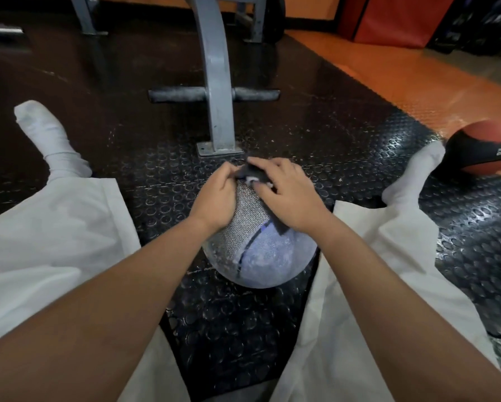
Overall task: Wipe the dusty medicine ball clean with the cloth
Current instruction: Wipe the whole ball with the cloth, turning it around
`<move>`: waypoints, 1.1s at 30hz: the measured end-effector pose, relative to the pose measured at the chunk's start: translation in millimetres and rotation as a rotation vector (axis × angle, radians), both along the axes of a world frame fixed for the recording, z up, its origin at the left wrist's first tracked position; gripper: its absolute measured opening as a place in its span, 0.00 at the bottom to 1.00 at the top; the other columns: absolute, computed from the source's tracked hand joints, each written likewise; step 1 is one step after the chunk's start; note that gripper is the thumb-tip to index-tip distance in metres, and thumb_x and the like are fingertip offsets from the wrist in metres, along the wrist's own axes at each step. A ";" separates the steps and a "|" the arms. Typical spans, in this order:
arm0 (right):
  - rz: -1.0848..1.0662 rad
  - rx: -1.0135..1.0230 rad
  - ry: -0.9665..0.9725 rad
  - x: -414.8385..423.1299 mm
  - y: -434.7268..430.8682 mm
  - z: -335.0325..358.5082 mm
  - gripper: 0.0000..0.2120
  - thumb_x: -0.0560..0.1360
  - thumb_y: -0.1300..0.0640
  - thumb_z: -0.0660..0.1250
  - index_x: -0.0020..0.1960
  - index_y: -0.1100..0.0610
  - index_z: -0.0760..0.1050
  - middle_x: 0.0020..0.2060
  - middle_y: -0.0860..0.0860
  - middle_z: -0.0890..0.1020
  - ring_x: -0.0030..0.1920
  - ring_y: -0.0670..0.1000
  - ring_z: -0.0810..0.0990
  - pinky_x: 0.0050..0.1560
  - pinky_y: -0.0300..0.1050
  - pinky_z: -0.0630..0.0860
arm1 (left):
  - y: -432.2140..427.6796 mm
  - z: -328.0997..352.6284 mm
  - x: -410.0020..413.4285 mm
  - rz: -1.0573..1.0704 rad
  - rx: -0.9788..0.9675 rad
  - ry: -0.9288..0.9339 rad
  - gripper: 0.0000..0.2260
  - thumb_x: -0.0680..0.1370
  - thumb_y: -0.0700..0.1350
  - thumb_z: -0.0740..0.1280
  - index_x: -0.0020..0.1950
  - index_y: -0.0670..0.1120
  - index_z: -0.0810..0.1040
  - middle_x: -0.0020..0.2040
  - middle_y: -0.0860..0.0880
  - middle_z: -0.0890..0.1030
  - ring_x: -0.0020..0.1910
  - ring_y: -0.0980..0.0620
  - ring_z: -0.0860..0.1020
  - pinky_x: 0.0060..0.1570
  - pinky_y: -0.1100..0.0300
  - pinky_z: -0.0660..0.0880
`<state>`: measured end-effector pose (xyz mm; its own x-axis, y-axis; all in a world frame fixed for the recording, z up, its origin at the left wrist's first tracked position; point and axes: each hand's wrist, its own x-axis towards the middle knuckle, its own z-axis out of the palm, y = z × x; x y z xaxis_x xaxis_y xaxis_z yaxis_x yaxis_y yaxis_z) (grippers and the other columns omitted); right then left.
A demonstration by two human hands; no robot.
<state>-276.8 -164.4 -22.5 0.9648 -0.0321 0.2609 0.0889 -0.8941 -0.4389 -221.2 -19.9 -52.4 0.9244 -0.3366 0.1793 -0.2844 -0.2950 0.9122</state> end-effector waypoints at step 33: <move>0.303 0.136 0.082 4.1 -2.7 21.8 0.08 0.72 0.57 0.73 0.43 0.43 0.80 0.45 0.39 0.77 0.53 0.48 0.71 0.60 0.37 0.63 | -5.8 8.8 19.6 0.131 0.056 0.214 0.17 0.83 0.45 0.52 0.65 0.51 0.77 0.65 0.51 0.77 0.60 0.53 0.74 0.60 0.58 0.69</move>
